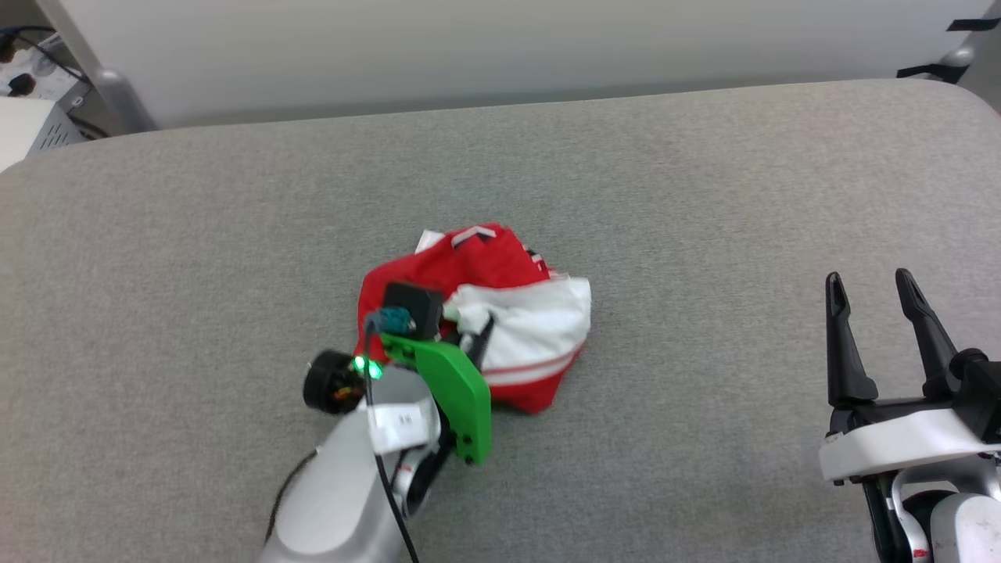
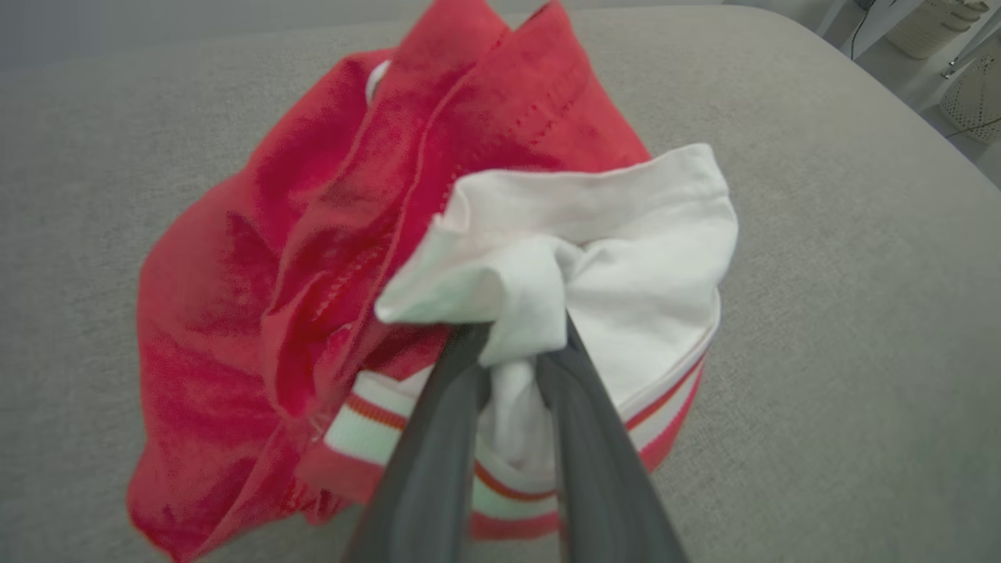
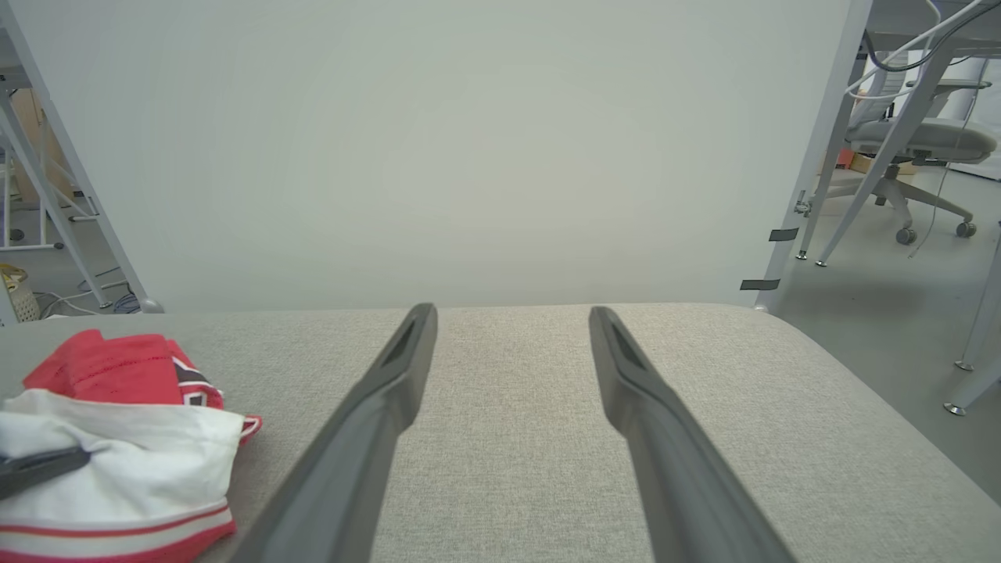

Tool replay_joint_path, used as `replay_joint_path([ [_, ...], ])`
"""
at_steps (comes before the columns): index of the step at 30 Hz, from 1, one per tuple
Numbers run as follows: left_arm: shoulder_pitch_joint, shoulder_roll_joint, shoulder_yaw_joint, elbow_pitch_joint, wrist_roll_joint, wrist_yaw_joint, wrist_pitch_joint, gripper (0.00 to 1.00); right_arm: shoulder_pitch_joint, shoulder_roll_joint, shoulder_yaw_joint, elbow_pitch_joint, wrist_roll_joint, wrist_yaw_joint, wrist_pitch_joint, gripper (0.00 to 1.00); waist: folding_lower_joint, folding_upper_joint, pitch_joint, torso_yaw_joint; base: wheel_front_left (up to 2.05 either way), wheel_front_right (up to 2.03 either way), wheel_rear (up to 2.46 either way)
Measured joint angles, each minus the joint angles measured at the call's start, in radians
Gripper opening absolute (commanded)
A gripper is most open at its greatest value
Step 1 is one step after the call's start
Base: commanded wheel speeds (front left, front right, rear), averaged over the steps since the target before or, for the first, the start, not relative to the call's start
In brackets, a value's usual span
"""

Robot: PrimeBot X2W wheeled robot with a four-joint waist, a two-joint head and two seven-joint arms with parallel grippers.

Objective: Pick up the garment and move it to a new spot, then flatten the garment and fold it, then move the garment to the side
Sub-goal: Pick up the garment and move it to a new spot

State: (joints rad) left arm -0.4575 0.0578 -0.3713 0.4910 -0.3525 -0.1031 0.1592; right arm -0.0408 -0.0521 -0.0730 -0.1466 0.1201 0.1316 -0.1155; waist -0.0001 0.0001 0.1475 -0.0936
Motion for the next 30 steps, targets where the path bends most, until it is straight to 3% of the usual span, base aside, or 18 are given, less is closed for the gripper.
replay_joint_path([
  [6,0.116,-0.002,-0.157,-0.007,-0.075,-0.006,-0.007,0.00,0.020,0.001,0.001,0.002,0.033,0.000,0.007,1.00,0.0000,0.0000,-0.023,-0.054,0.00,0.00,0.00],
  [11,0.141,-0.002,-0.232,-0.008,-0.129,0.043,-0.037,0.00,0.021,0.001,0.001,0.005,0.035,0.000,0.007,1.00,0.0000,0.0000,-0.026,-0.059,0.00,0.00,0.00],
  [13,0.143,-0.003,-0.257,-0.008,-0.144,0.057,-0.059,0.50,0.021,0.001,0.003,0.006,0.036,0.000,0.007,1.00,0.0000,0.0000,-0.026,-0.052,0.00,0.00,0.00],
  [14,0.144,-0.002,-0.266,-0.009,-0.149,0.061,-0.073,1.00,0.021,0.001,0.003,0.006,0.035,0.000,0.007,1.00,0.0000,0.0000,-0.027,-0.049,0.00,0.00,0.00],
  [23,0.156,-0.005,-0.270,-0.045,-0.155,0.094,-0.301,1.00,0.051,0.002,0.011,0.008,0.031,0.000,0.025,1.00,0.0000,0.0000,-0.073,-0.011,0.00,0.00,0.00],
  [30,0.173,0.026,-0.200,-0.110,-0.158,0.129,-0.387,1.00,0.083,0.003,0.014,0.000,0.031,0.000,0.051,1.00,0.0000,0.0000,-0.114,0.024,0.00,0.00,0.00],
])
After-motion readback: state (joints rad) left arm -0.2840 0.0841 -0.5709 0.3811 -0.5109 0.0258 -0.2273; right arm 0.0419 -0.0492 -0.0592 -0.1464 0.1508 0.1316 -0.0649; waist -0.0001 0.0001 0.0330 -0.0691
